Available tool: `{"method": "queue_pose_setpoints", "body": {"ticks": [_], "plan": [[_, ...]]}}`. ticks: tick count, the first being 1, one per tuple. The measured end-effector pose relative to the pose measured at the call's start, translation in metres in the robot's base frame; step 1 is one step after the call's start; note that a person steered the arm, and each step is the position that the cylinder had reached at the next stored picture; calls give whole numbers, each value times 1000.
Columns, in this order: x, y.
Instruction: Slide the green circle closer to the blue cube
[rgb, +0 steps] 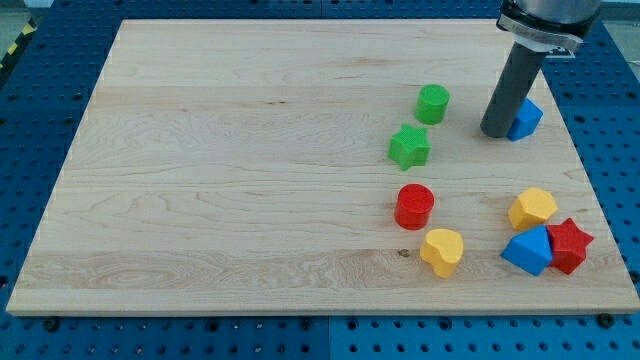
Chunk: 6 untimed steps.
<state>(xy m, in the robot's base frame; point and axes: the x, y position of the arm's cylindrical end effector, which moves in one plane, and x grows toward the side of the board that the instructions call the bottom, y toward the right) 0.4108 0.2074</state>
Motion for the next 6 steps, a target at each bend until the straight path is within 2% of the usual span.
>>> {"method": "queue_pose_setpoints", "body": {"ticks": [1,3,6], "plan": [[0,-20],[-4,-108],[-31,-98]]}}
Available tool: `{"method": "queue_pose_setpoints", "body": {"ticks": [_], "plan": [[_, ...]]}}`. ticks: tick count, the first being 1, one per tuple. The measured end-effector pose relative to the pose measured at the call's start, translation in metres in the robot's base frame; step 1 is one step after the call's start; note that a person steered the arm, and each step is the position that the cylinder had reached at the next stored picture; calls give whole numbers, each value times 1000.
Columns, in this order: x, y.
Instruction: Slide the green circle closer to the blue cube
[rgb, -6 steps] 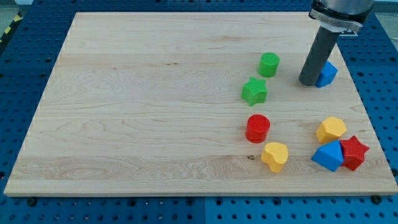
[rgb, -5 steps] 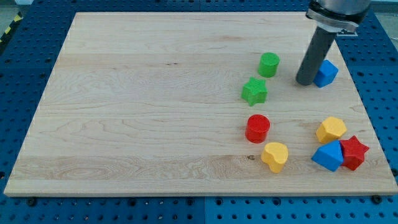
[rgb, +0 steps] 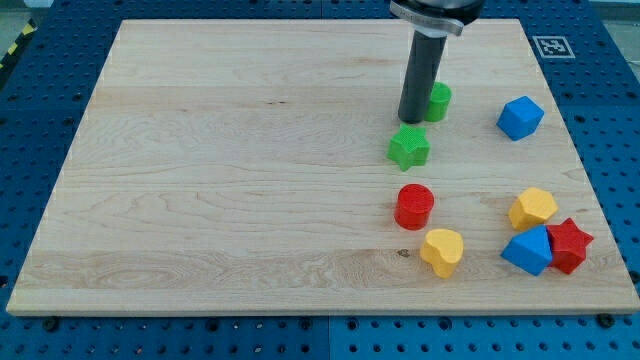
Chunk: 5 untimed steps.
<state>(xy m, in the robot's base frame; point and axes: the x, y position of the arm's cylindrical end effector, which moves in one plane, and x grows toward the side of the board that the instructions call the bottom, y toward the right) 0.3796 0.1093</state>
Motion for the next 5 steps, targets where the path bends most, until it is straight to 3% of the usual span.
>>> {"method": "queue_pose_setpoints", "body": {"ticks": [3,5], "plan": [[-19,3],[-19,38]]}}
